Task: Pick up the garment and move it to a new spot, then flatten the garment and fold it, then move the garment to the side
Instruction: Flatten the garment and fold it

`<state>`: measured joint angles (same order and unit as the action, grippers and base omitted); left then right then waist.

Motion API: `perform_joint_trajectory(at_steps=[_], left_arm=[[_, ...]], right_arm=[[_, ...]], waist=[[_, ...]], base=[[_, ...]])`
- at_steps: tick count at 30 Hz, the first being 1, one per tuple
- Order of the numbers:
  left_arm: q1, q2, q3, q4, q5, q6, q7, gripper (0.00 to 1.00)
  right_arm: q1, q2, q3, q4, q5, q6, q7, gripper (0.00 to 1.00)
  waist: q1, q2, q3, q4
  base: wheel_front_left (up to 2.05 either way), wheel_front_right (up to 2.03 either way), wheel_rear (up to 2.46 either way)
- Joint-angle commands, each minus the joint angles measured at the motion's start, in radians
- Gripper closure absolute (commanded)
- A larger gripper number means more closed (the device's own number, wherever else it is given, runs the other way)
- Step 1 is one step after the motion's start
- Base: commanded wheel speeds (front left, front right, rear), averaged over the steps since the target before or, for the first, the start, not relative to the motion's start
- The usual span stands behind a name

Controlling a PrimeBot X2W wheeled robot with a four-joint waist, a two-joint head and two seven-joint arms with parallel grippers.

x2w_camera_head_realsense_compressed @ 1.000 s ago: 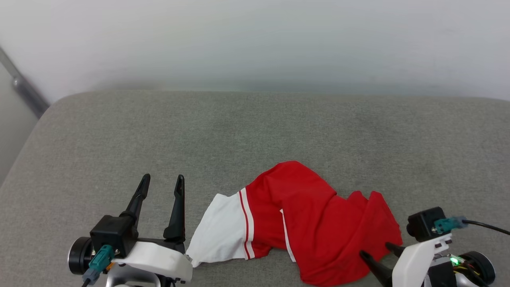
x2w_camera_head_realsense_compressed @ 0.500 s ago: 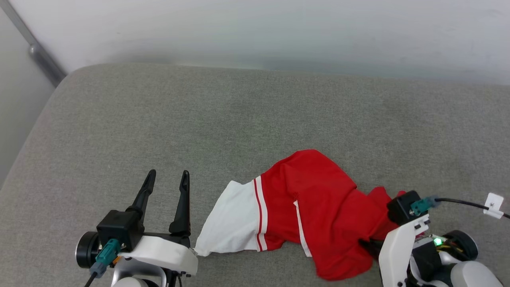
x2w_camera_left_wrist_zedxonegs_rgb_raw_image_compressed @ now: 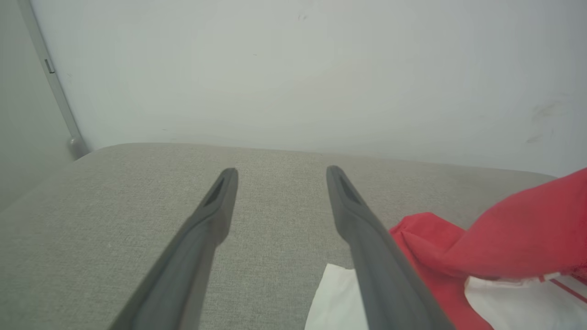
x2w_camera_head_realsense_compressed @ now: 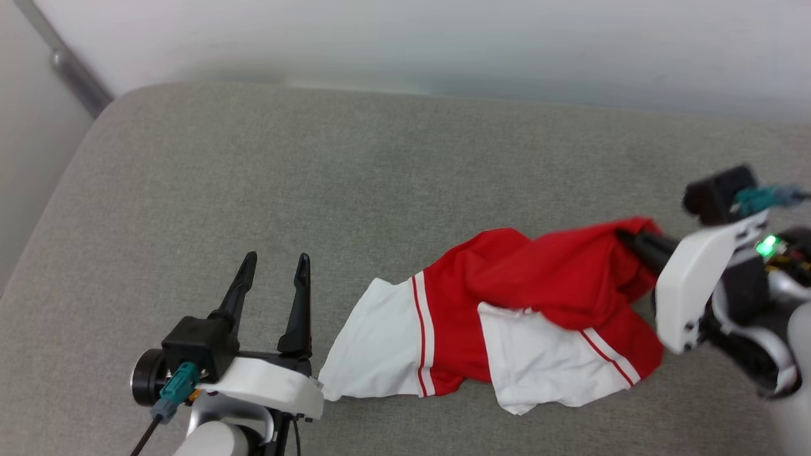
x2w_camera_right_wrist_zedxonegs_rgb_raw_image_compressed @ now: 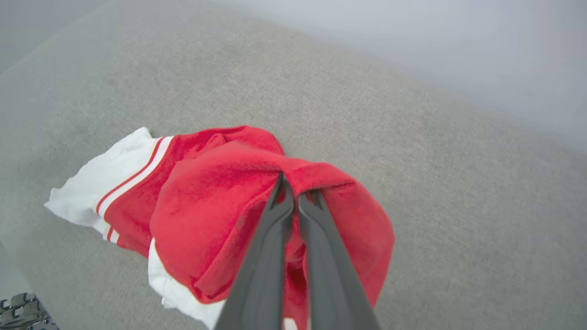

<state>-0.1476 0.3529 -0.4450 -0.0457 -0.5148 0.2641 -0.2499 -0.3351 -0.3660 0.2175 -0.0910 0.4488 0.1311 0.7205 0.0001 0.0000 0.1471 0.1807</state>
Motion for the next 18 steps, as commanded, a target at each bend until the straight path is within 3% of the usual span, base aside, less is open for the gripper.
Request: perform_joint_trajectory(at_steps=[1, 3, 15, 16, 17, 18], left_arm=[[-0.014, -0.009, -0.001, 0.005, 0.0, -0.003, -0.006, 0.0], [-0.037, -0.021, -0.008, 0.012, -0.002, -0.01, -0.007, 0.0], [-0.129, -0.088, -0.002, 0.078, 0.02, -0.062, -0.016, 0.0], [-0.129, -0.09, 0.001, 0.085, 0.021, -0.068, -0.016, 0.0], [-0.128, -0.092, 0.004, 0.09, 0.022, -0.07, -0.016, 0.0], [-0.127, -0.094, 0.009, 0.093, 0.025, -0.071, -0.017, 0.0]], right_arm=[[-0.037, -0.001, -0.011, 0.022, 0.008, -0.001, -0.01, 1.0], [-0.1, -0.019, -0.035, 0.068, -0.015, -0.001, -0.02, 1.0], [-0.324, 0.052, -0.082, 0.504, 0.004, 0.0, -0.165, 1.0], [-0.328, 0.053, -0.074, 0.53, 0.008, 0.0, -0.188, 0.66], [-0.333, 0.05, -0.062, 0.549, 0.006, 0.0, -0.222, 0.0], [-0.336, 0.051, -0.054, 0.566, 0.011, -0.001, -0.256, 0.0]], waist=[[-0.0001, 0.0, 0.022, 0.018], [-0.0001, 0.0, 0.052, 0.042], [-0.0001, 0.0, 0.17, 0.101], [-0.0001, 0.0, 0.171, 0.102], [-0.0001, 0.0, 0.172, 0.1], [-0.0001, 0.0, 0.171, 0.096]], base=[[0.0, 0.0, 0.0], [0.0, 0.0, 0.0], [0.0, 0.0, 0.0], [0.0, 0.0, 0.0], [0.0, 0.0, 0.0], [0.0, 0.0, 0.0]])
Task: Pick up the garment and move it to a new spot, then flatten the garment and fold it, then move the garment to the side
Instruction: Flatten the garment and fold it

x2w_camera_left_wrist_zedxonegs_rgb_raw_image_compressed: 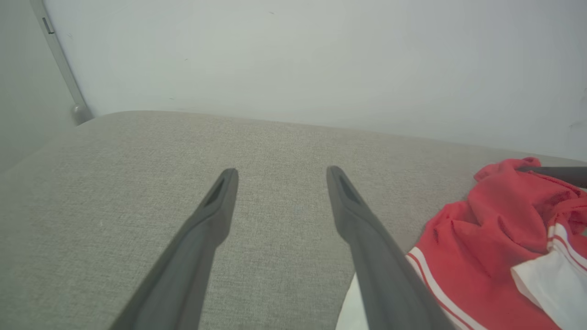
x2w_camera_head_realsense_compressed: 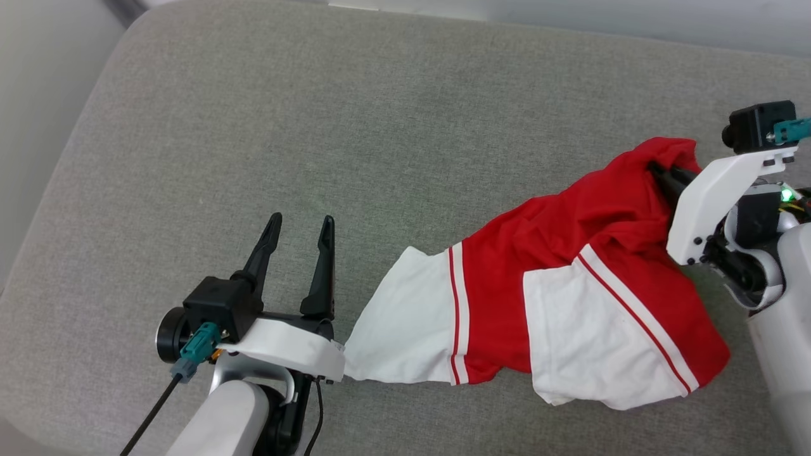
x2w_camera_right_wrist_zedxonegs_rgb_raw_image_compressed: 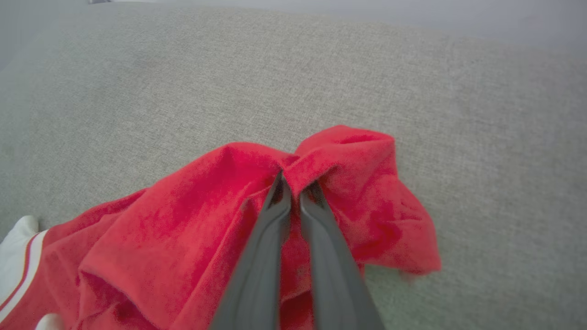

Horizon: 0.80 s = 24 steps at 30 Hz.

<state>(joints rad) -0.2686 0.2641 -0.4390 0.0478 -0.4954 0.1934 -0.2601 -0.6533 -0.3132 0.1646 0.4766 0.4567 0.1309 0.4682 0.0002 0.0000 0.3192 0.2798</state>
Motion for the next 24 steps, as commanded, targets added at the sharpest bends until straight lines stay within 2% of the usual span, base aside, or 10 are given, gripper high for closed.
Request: perform_joint_trajectory(at_steps=[1, 7, 11, 16, 24], left_arm=[[0.01, -0.006, 0.017, 0.009, 0.011, -0.007, -0.007, 0.0], [0.059, 0.011, 0.045, 0.025, 0.021, -0.01, -0.006, 0.0], [0.094, 0.029, 0.053, 0.018, 0.016, -0.001, -0.005, 0.0], [0.125, 0.043, 0.059, 0.001, 0.01, 0.01, 0.007, 0.0], [0.157, 0.054, 0.052, -0.031, 0.002, 0.024, 0.029, 0.0]], right_arm=[[-0.005, -0.007, 0.035, 0.029, 0.016, 0.0, -0.111, 0.0], [0.054, -0.013, 0.04, -0.016, -0.008, 0.0, -0.363, 0.0], [0.141, -0.022, 0.05, -0.105, -0.045, 0.0, -0.394, 0.0], [0.27, -0.059, 0.147, -0.264, -0.02, 0.0, -0.183, 0.0], [0.449, -0.158, 0.271, -0.528, 0.061, 0.0, 0.183, 0.0]], waist=[[-0.0002, 0.0, -0.016, -0.018], [-0.0002, 0.0, -0.085, -0.068], [-0.0002, 0.0, -0.133, -0.094], [-0.0002, 0.0, -0.17, -0.122], [-0.0002, 0.0, -0.197, -0.128]], base=[[0.0, 0.0, 0.0], [0.0, 0.0, 0.0], [0.0, 0.0, 0.0], [0.0, 0.0, 0.0], [0.0, 0.0, 0.0]])
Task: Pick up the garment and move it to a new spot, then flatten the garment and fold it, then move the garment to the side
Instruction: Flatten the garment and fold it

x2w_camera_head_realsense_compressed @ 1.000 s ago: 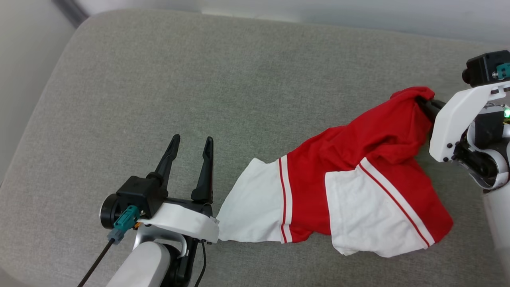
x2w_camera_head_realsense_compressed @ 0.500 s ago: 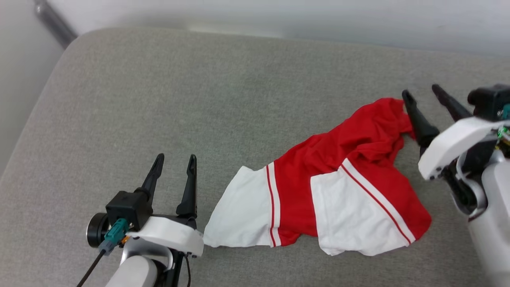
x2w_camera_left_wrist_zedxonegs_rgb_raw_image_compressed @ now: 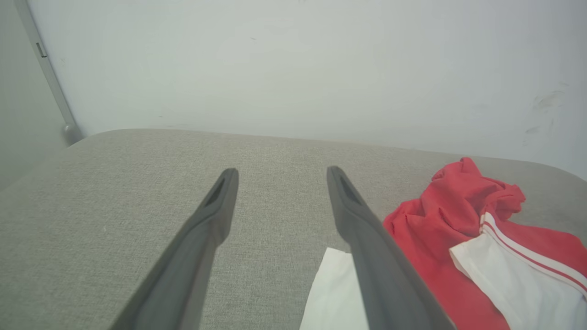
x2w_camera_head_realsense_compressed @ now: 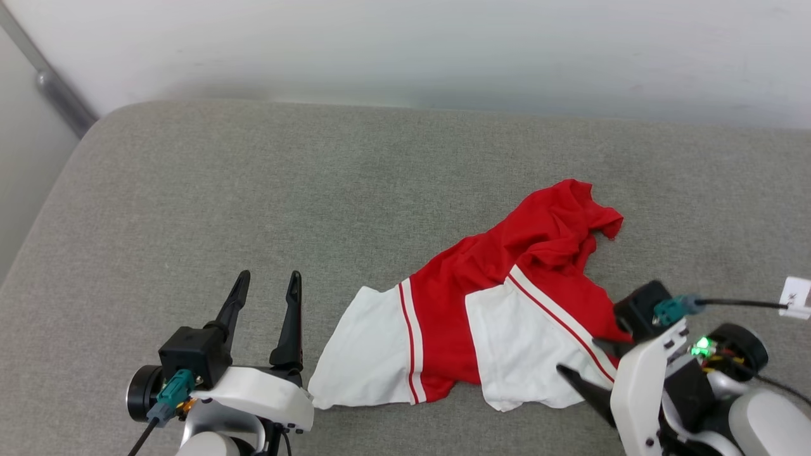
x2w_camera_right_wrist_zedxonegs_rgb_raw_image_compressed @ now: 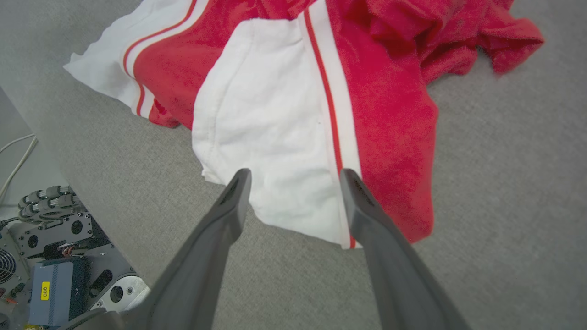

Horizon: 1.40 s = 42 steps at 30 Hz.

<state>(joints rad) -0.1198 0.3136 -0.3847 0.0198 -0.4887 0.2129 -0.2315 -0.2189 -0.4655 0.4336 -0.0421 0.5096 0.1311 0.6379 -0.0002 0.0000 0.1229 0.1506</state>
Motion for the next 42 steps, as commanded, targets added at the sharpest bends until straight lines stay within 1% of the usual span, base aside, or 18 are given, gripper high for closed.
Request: perform_joint_trajectory(at_steps=[1, 3, 5, 7, 9, 14, 18, 19, 20, 21, 23, 26, 27, 28, 32, 36, 37, 42], left_arm=[[0.01, 0.005, -0.003, -0.007, -0.005, 0.005, 0.003, 0.0], [0.011, 0.005, -0.006, -0.013, -0.005, 0.007, 0.005, 0.0], [0.008, 0.004, -0.008, -0.017, -0.005, 0.008, 0.007, 0.0], [-0.001, 0.0, -0.011, -0.019, -0.005, 0.009, 0.008, 0.0], [-0.012, -0.005, -0.015, -0.02, -0.004, 0.006, 0.007, 0.0], [-0.034, -0.021, -0.022, -0.005, -0.003, -0.002, -0.001, 0.0], [-0.049, -0.03, -0.025, 0.009, -0.004, -0.007, -0.008, 0.0], [-0.051, -0.031, -0.025, 0.012, -0.004, -0.009, -0.009, 0.0], [-0.051, -0.032, -0.024, 0.016, -0.005, -0.008, -0.011, 0.0], [-0.052, -0.032, -0.022, 0.02, -0.006, -0.008, -0.012, 0.0], [-0.05, -0.034, -0.02, 0.026, -0.006, -0.008, -0.015, 0.0], [-0.04, -0.034, -0.017, 0.035, -0.006, -0.006, -0.018, 0.0], [-0.04, -0.034, -0.017, 0.035, -0.006, -0.006, -0.018, 0.0], [-0.034, -0.03, -0.015, 0.039, -0.006, -0.005, -0.018, 0.0], [-0.022, -0.02, -0.012, 0.039, -0.008, -0.003, -0.018, 0.0], [-0.01, -0.013, -0.015, 0.033, -0.007, 0.003, -0.009, 0.0], [-0.01, -0.013, -0.015, 0.033, -0.007, 0.003, -0.009, 0.0], [-0.007, 0.0, -0.018, 0.017, -0.002, 0.011, 0.007, 0.0]], right_arm=[[0.031, -0.014, 0.01, -0.032, 0.015, -0.001, 0.045, 0.0], [0.06, -0.021, 0.025, -0.067, 0.036, -0.001, 0.099, 0.0], [0.067, -0.028, 0.045, -0.082, 0.034, -0.001, 0.133, 0.0], [0.066, -0.014, 0.066, -0.077, 0.044, -0.001, 0.15, 0.0], [0.042, -0.014, 0.085, -0.052, 0.031, -0.001, 0.157, 0.0], [-0.01, 0.004, 0.133, 0.034, 0.039, -0.001, 0.151, 0.0], [-0.013, -0.002, 0.192, 0.107, 0.05, -0.001, 0.194, 0.0], [-0.012, -0.007, 0.207, 0.118, 0.049, -0.001, 0.204, 0.02], [-0.007, -0.007, 0.22, 0.125, 0.059, -0.001, 0.214, 0.69], [-0.007, -0.007, 0.232, 0.13, 0.066, 0.0, 0.223, 1.0], [-0.012, -0.008, 0.245, 0.124, 0.079, 0.0, 0.225, 1.0], [-0.05, -0.001, 0.238, 0.084, 0.08, 0.001, 0.175, 1.0], [-0.05, -0.001, 0.238, 0.084, 0.08, 0.001, 0.175, 1.0], [-0.077, 0.008, 0.222, 0.049, 0.081, -0.001, 0.138, 1.0], [-0.093, 0.032, 0.17, -0.012, 0.074, -0.001, 0.065, 1.0], [-0.079, 0.071, 0.055, -0.038, 0.061, -0.001, 0.006, 1.0], [-0.079, 0.071, 0.055, -0.038, 0.061, -0.001, 0.006, 1.0], [-0.019, 0.143, -0.184, -0.012, 0.045, -0.001, -0.042, 1.0]], waist=[[0.0002, 0.0, 0.0, 0.003], [0.0002, 0.0, 0.004, 0.008], [0.0002, 0.0, 0.014, 0.013], [0.0002, 0.0, 0.028, 0.019], [0.0002, 0.0, 0.044, 0.025], [0.0002, 0.0, 0.086, 0.042], [0.0002, 0.0, 0.105, 0.053], [0.0002, 0.0, 0.107, 0.054], [0.0002, 0.0, 0.108, 0.054], [0.0002, 0.0, 0.108, 0.053], [0.0002, 0.0, 0.104, 0.048], [0.0002, 0.0, 0.085, 0.036], [0.0002, 0.0, 0.085, 0.036], [0.0002, 0.0, 0.068, 0.025], [0.0002, 0.0, 0.035, -0.005], [0.0002, 0.0, 0.012, -0.037], [0.0002, 0.0, 0.012, -0.037], [0.0002, 0.0, 0.005, -0.068]], base=[[0.0, 0.0, 0.0], [0.0, 0.0, 0.0], [0.0, 0.0, 0.0], [0.0, 0.0, 0.0], [0.0, 0.0, 0.0], [0.0, 0.0, 0.0], [0.0, 0.0, 0.0], [0.0, 0.0, 0.0], [0.0, 0.0, 0.0], [0.0, 0.0, 0.0], [0.0, 0.0, 0.0], [0.0, 0.0, 0.0], [0.0, 0.0, 0.0], [0.0, 0.0, 0.0], [0.0, 0.0, 0.0], [0.0, 0.0, 0.0], [0.0, 0.0, 0.0], [0.0, 0.0, 0.0]])
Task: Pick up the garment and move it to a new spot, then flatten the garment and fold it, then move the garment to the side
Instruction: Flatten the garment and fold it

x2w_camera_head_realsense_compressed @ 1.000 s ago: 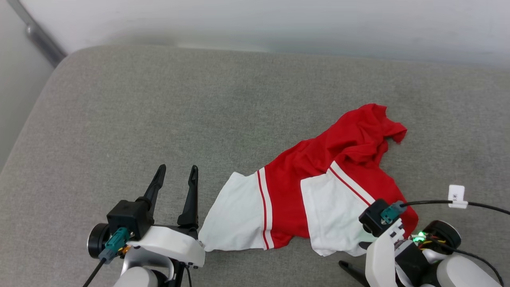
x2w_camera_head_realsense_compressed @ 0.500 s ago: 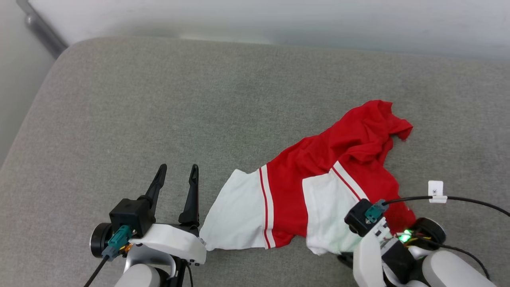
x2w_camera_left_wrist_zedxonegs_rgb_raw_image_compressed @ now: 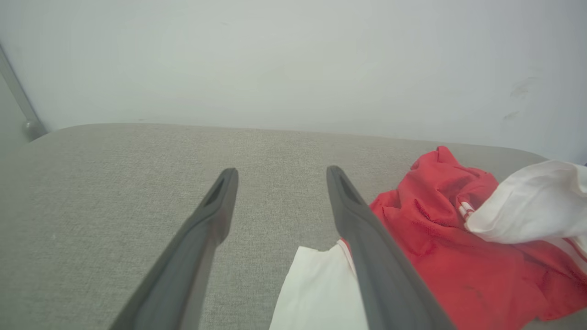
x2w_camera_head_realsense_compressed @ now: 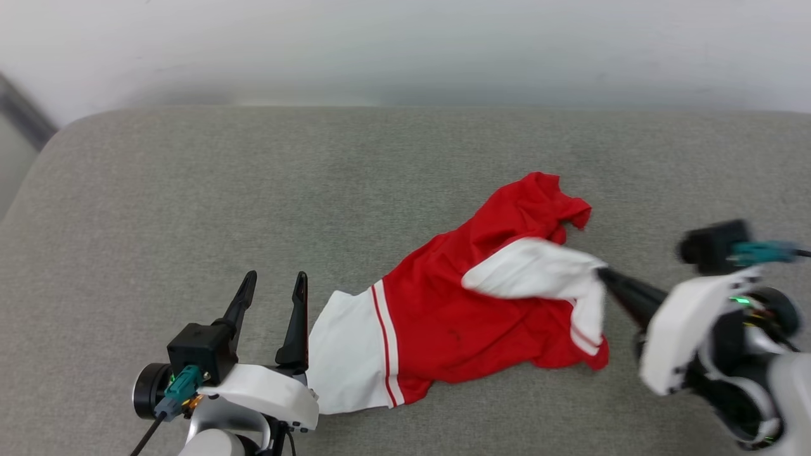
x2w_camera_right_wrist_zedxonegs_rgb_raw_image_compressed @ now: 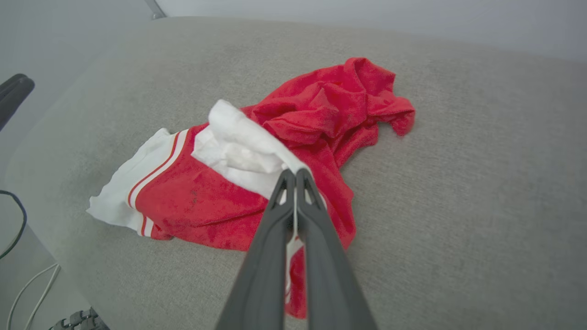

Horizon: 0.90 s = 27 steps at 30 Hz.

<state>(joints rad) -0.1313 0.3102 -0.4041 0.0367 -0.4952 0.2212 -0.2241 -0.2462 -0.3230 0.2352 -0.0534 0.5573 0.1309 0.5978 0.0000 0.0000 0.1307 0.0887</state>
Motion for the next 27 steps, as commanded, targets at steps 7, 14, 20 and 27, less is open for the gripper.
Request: perform_joint_trajectory(at_steps=[7, 14, 20, 27], left_arm=[[0.012, 0.016, 0.0, -0.017, 0.004, 0.008, 0.012, 0.0], [0.013, 0.026, 0.0, -0.031, 0.004, 0.014, 0.02, 0.0], [0.022, 0.038, 0.005, -0.032, -0.002, 0.019, 0.025, 0.0], [0.059, 0.052, 0.01, -0.02, -0.015, 0.029, 0.031, 0.0]], right_arm=[[0.134, 0.125, -0.36, 0.115, -0.017, 0.0, -0.051, 1.0], [0.203, 0.211, -0.555, 0.256, -0.055, 0.0, -0.086, 1.0], [0.192, 0.232, -0.541, 0.269, -0.09, 0.0, -0.182, 0.0], [0.288, 0.221, -0.518, 0.155, -0.153, 0.0, -0.3, 0.0]], waist=[[0.0, 0.0, 0.004, -0.029], [0.0, 0.0, 0.022, -0.04], [0.0, 0.0, 0.018, -0.044], [0.0, 0.0, -0.045, -0.045]], base=[[0.0, 0.0, 0.0], [0.0, 0.0, 0.0], [0.0, 0.0, 0.0], [0.0, 0.0, 0.0]])
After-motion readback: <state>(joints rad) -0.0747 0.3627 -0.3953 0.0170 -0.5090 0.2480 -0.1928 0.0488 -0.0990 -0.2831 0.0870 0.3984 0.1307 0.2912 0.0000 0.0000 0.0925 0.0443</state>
